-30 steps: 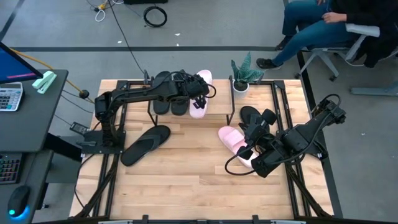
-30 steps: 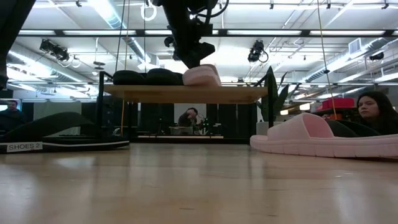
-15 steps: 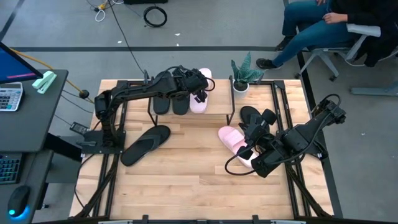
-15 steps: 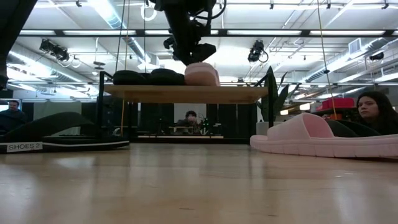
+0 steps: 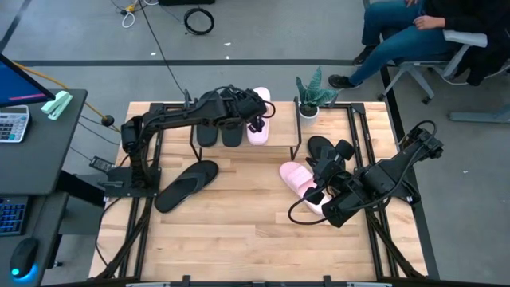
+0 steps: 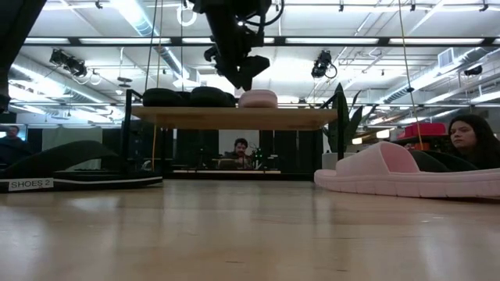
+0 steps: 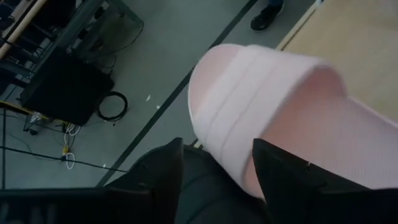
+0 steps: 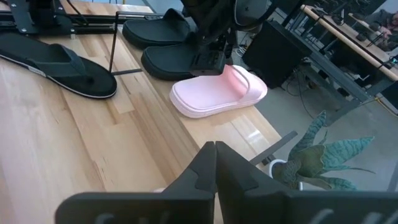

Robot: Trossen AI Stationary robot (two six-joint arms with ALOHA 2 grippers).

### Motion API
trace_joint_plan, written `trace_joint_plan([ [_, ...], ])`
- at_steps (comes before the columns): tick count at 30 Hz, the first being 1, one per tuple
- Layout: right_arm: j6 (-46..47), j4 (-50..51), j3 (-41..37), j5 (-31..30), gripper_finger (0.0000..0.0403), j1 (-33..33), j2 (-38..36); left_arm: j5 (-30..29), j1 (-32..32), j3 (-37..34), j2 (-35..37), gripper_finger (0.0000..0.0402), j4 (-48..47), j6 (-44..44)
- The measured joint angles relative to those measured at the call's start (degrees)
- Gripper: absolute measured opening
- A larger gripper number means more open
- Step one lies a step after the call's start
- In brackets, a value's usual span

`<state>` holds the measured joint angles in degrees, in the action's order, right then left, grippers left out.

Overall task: Pick and place slides into the shelf
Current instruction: Put the pink slipper on the shelf

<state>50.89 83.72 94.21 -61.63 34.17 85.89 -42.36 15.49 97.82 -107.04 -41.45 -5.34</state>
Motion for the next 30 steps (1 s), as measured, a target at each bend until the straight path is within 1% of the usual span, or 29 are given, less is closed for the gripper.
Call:
trace_joint_plan([
  [6,-0.01,0.02,0.0,0.0,0.001,-0.01,0.0,0.23,-2.73,0.83,1.18,0.0208,-2.15,-0.34],
  [8,-0.01,-0.16,-0.41,0.05,0.0011,0.13,-0.02,0.73,-4.62,3.11,1.48,0.0207,-5.28,-2.14],
  [10,-0.09,0.12,-2.13,0.81,0.0011,0.19,-0.04,3.47,-6.94,7.36,1.67,0.0203,-11.2,-3.28],
  [13,1.53,-0.49,-7.17,3.97,0.0011,0.92,-0.04,5.6,-10.88,15.31,1.82,0.0195,-20.35,-2.5],
  [16,2.82,-6.21,-15.47,9.11,0.0011,2.13,-0.03,5.85,-14.68,22.04,1.9,0.0186,-27.48,0.05],
  [19,-1.68,-13.31,-23.73,15.39,0.0011,4.22,0.04,5.75,-18.13,28.07,1.93,0.0177,-32.93,0.48],
  [22,-4.87,-18.09,-30.19,19.4,0.0011,6.77,0.04,5.94,-20.75,32.61,1.85,0.0171,-36.06,2.77],
  [24,-4.85,-19.13,-33.36,21.31,0.0011,8.32,0.02,5.89,-21.93,35.18,1.84,0.0168,-36.5,5.04],
  [26,-4.23,-19.29,-36.05,21.84,0.0011,9.48,0.02,5.72,-22.6,37.19,1.84,0.0165,-36.46,6.49],
  [29,-2.93,-19.32,-38.74,22.39,0.0016,9.4,0.02,5.8,-22.91,36.4,2.92,0.0159,-34.66,7.25],
  [30,-2.41,-19.29,-39.34,23.67,0.002,8.77,0.02,5.84,-22.9,36.28,3.16,0.0157,-34.95,7.27],
])
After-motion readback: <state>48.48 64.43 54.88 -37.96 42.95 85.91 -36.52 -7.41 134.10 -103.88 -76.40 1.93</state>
